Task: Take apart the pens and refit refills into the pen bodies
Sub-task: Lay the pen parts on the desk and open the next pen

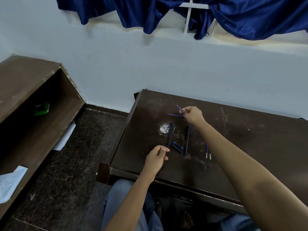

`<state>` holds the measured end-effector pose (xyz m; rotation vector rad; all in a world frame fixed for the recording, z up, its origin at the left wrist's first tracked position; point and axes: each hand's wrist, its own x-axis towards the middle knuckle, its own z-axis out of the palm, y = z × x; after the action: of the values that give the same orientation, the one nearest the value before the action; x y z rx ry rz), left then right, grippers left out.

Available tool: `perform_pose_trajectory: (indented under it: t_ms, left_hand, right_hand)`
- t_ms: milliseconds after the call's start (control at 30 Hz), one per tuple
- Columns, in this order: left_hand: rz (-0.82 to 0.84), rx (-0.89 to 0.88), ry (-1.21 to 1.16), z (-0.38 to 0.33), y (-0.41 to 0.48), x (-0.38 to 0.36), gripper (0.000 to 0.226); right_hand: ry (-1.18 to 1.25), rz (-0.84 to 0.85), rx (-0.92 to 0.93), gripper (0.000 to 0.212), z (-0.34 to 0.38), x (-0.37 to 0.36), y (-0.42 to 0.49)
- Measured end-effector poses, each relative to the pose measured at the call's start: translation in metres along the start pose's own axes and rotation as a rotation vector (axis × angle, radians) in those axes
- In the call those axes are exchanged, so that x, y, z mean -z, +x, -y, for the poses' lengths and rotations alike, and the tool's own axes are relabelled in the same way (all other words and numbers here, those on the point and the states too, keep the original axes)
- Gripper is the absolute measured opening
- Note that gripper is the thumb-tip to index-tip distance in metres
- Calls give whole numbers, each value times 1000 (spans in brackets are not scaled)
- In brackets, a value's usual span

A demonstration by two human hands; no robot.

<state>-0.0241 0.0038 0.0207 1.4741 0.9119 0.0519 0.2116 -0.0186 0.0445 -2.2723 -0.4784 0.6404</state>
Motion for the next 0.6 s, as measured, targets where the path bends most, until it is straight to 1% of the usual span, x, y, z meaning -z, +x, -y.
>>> perform_pose_trajectory:
  t_ms: [67,167,267,500,600]
  left_hand:
    - [-2,-8,-2,1,4,0,25]
    - [-8,-11,-2,2,9,2,26]
    - [-18,-13,-5,5,14,5,26]
    - [-25,-4,-14,12,24,9,27]
    - [-26,9,-19,13,27,9,28]
  right_hand:
    - [-117,-30,65,33,-4,-5,13]
    - [-194,-51,66,32,-8,-14,33]
    - [-288,-36,66,34,-8,-19,43]
    - [-359,7,51,34,-12,-31,61]
    - [-356,-4,55,35,-13,-35,64]
